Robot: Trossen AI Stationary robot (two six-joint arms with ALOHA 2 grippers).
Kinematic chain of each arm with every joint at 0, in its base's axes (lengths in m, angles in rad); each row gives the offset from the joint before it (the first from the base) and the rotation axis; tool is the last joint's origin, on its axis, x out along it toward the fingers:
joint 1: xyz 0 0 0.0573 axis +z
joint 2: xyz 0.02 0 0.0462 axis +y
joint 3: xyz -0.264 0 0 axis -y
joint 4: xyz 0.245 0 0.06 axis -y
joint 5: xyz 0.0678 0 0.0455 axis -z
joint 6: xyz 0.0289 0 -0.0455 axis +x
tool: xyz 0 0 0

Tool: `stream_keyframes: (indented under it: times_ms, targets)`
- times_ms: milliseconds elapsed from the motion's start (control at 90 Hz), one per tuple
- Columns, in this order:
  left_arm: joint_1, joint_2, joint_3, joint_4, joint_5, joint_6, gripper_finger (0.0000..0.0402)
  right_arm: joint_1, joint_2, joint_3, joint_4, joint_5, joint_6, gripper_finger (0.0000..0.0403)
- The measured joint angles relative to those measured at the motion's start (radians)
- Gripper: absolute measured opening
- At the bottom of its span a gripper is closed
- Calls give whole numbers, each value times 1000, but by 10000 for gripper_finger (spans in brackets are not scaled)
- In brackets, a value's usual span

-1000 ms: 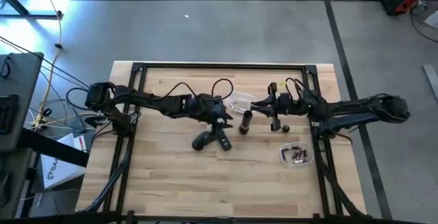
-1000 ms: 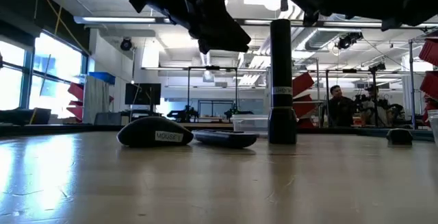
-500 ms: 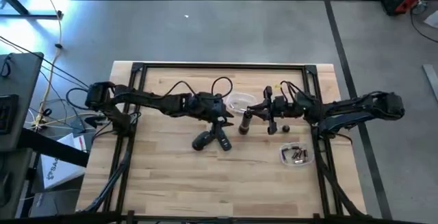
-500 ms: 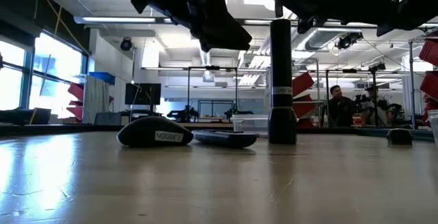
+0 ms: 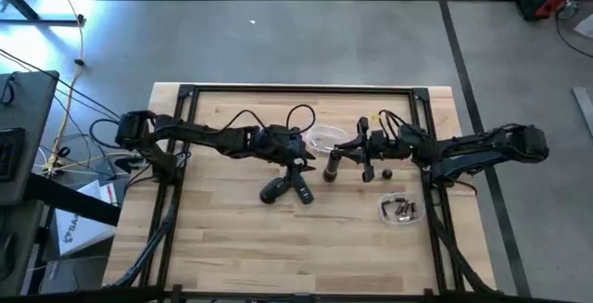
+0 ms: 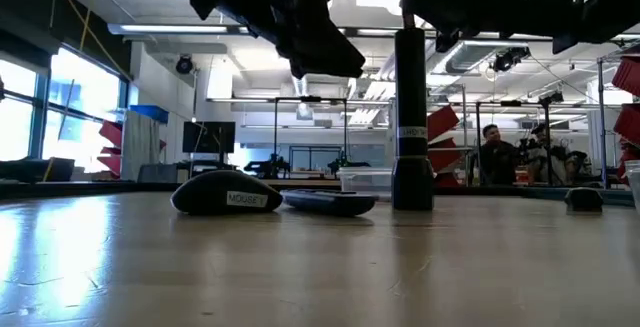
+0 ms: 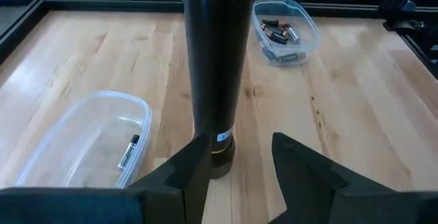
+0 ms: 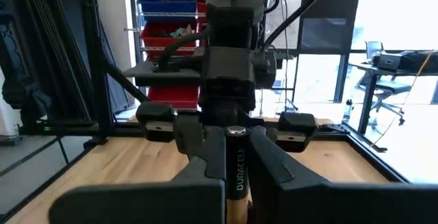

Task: Insert battery
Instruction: Insert the black battery into the flashlight

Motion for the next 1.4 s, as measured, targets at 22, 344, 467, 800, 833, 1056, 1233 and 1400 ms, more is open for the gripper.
stream_keyframes:
  times_ms: [22, 344, 467, 800, 833, 1056, 1233, 1400]
  targets:
    - [0, 0, 0, 0, 0, 0, 136, 0, -9, 0, -7, 0, -4, 0]
    - [0, 0, 0, 1, 0, -1, 136, 0, -36, 0, -22, 2, -22, 0]
    - [0, 0, 0, 1, 0, -1, 136, 0, -17, 0, -12, 3, -27, 0]
    - [0, 0, 0, 1, 1, -1, 136, 0, -16, 0, -31, 11, -34, 0]
    - [0, 0, 0, 1, 1, -1, 136, 0, -16, 0, -35, 13, -34, 0]
    - [0, 0, 0, 1, 1, -2, 136, 0, -16, 0, -53, 33, -35, 0]
    - [0, 0, 0, 1, 1, -2, 136, 0, -16, 0, -71, 43, -33, 0]
    - [0, 0, 0, 1, 1, -2, 136, 0, -16, 0, -80, 45, -18, 0]
